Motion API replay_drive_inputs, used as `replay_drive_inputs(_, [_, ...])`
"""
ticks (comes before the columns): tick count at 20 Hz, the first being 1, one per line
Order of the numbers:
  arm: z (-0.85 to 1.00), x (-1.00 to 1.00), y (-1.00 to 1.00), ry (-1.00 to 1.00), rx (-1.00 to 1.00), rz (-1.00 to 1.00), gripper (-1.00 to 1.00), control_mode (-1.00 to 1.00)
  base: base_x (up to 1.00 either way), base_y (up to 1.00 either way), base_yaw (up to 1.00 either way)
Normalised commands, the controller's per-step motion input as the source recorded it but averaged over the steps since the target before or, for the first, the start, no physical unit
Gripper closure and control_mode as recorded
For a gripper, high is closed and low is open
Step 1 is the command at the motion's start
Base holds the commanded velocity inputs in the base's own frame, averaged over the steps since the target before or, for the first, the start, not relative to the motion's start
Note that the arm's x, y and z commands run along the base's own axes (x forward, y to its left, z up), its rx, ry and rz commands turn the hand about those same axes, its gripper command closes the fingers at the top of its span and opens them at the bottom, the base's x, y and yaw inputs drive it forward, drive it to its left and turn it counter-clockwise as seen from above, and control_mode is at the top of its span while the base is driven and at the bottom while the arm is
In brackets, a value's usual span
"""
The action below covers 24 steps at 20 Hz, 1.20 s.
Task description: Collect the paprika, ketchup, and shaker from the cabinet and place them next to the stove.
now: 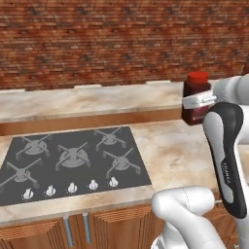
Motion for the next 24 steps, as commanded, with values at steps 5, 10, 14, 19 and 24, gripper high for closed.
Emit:
replay_drive_inputs(5, [-0.64, 0.56, 0.00, 0.00, 0.00, 0.36, 1.00, -1.00, 0.00, 0.00, 0.00])
replay_drive_inputs(10, [-0.49, 0.63, -0.02, 0.00, 0.00, 0.38, 1.00, -1.00, 0.00, 0.00, 0.00])
replay_drive_inputs(14, [-0.33, 0.58, -0.10, -0.02, -0.01, 0.37, 1.00, -1.00, 0.00, 0.00, 0.00])
replay_drive_inputs(19, [-0.23, 0.41, -0.26, -0.01, -0.02, 0.32, 1.00, -1.00, 0.00, 0.00, 0.00])
replay_drive_inputs(24, [-0.27, 0.39, -0.25, 0.01, 0.00, 0.23, 1.00, -1.00, 0.00, 0.00, 0.00])
